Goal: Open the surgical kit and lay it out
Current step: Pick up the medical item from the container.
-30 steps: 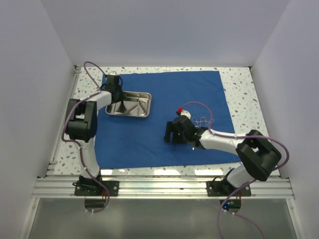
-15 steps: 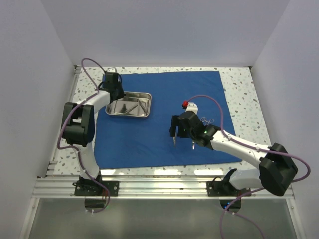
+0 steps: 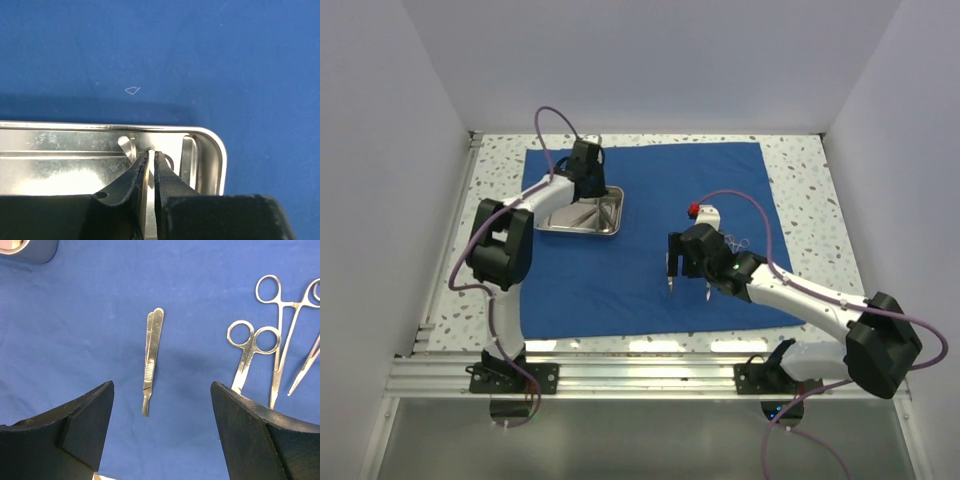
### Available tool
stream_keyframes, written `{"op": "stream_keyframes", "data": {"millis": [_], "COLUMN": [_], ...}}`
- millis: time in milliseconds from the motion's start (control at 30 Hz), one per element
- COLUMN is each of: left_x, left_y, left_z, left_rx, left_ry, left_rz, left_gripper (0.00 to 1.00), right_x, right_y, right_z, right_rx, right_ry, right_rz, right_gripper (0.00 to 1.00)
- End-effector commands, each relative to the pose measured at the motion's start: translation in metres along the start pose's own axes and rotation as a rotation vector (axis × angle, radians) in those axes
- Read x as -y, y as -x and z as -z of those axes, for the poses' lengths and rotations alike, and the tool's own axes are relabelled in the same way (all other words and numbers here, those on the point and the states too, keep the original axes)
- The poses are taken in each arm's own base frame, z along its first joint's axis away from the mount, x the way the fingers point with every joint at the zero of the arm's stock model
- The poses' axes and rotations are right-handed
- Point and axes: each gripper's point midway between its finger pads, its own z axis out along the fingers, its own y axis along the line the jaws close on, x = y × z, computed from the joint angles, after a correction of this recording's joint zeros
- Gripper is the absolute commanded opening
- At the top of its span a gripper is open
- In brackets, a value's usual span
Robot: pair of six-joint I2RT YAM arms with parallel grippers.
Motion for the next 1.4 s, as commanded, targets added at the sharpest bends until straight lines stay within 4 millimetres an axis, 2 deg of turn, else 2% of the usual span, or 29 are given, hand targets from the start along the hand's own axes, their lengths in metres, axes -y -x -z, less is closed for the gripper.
{"op": "stream_keyframes", "data": {"millis": [0, 133, 367, 767, 833, 933, 1000, 1167, 1267, 1300, 1367], "left_x": [-0.016, -0.021, -0.03, -0.033, -0.032, -0.032, -0.034, -0.04, -0.043, -0.039, -0.041], "left_y": [-0.007, -0.02, -0.028, -0.038, -0.039, -0.042, -0.044, -0.031, -0.012, 0.003, 0.013], "left_z": [-0.004, -0.012, -0.02, -0.031, -0.034, -0.038, -0.039, -0.033, -0.024, -0.02, -0.012], "left_rx": [-0.016, -0.038, -0.047, -0.068, -0.071, -0.078, -0.081, -0.041, -0.003, 0.025, 0.033], "left_ry": [0.064, 0.099, 0.149, 0.155, 0.15, 0.146, 0.152, 0.2, 0.24, 0.241, 0.269], "left_rz": [-0.019, -0.039, -0.053, -0.068, -0.071, -0.072, -0.074, -0.072, -0.062, -0.057, -0.063], "left_gripper": [0.13, 0.17, 0.22, 0.24, 0.2, 0.03, 0.0, 0.0, 0.0, 0.0, 0.0], "right_x": [0.003, 0.003, 0.001, -0.001, -0.001, -0.001, -0.001, -0.001, -0.002, -0.003, -0.003], "right_y": [0.022, 0.026, 0.027, 0.026, 0.026, 0.025, 0.025, 0.024, 0.023, 0.023, 0.024], "right_z": [0.011, 0.013, 0.013, 0.008, 0.007, 0.005, 0.005, 0.003, 0.002, 0.002, 0.003], "right_rx": [0.074, 0.088, 0.086, 0.077, 0.077, 0.077, 0.075, 0.073, 0.07, 0.07, 0.072], "right_ry": [-0.011, -0.008, -0.004, -0.008, -0.008, -0.01, -0.011, -0.01, -0.008, -0.002, 0.0], "right_rz": [0.006, 0.008, 0.015, 0.024, 0.024, 0.026, 0.028, 0.032, 0.03, 0.03, 0.029], "right_gripper": [0.82, 0.82, 0.83, 0.83, 0.83, 0.83, 0.83, 0.83, 0.83, 0.83, 0.83]}}
